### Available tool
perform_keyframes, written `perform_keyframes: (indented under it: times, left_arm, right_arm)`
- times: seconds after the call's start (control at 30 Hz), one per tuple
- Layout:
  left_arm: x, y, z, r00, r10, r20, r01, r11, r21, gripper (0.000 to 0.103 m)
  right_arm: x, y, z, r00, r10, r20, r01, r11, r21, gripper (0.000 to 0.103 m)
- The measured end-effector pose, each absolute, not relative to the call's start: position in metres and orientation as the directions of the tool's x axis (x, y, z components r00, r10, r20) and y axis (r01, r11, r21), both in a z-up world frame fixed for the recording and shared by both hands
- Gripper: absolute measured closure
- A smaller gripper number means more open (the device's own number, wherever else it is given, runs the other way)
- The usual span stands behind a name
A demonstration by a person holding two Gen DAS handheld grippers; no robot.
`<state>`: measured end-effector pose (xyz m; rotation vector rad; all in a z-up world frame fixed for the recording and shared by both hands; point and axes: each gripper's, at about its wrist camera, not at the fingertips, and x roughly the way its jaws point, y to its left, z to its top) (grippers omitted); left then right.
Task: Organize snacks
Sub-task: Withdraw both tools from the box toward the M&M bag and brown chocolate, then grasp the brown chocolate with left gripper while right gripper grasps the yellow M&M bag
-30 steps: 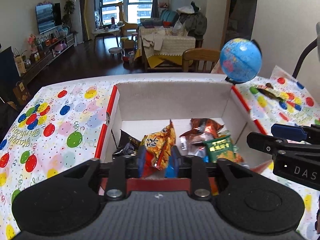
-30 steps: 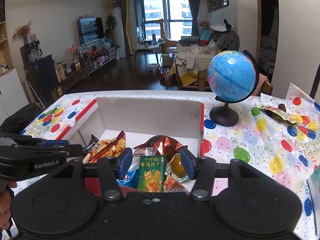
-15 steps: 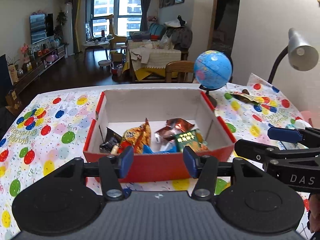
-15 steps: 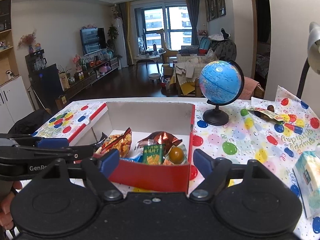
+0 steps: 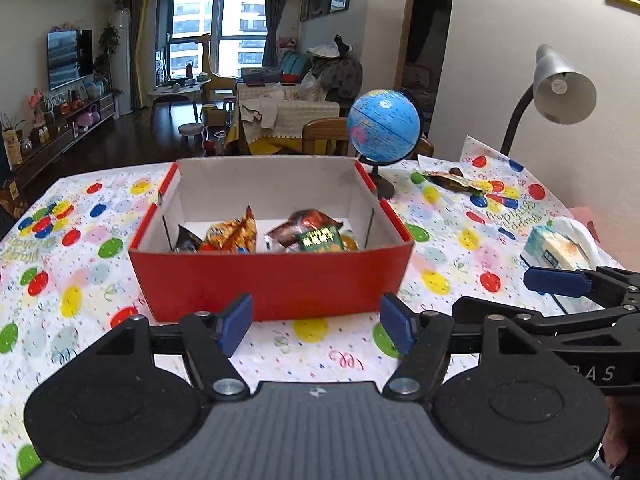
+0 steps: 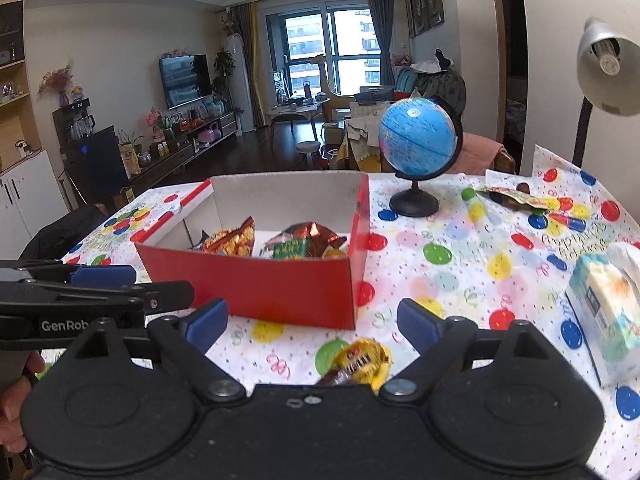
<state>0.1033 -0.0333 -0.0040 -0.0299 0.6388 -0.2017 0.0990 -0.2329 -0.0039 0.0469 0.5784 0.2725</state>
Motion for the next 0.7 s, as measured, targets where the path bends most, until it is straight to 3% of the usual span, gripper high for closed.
perform_keyframes:
  times: [0.07,0.33,0.7]
  left_arm:
    - [0.100,-0.039,-0.009,0.782,-0.197,-0.592,0.179,0.980,-0.090,0.033]
    - [0.090,-0.051,-0.028,0.776,-0.204,-0.596,0.174,0.979,-0.109,0.031]
    - [0.097,-0.075,-0.069,0.726,-0.204,-0.657,0.165,0.979,-0.121,0.031]
  right_arm:
    - [0.095,-0.239,-0.008,0.802,0.263,-0.536,-0.233,0.964,0.125,0.005]
    - [0.086,-0.256,-0.027,0.797,0.267,-0.542,-0.222,0.964,0.148,0.000]
    - [0.096,-0.279,-0.058,0.766,0.245,-0.595,-0.168,0.969,0.182,0.001]
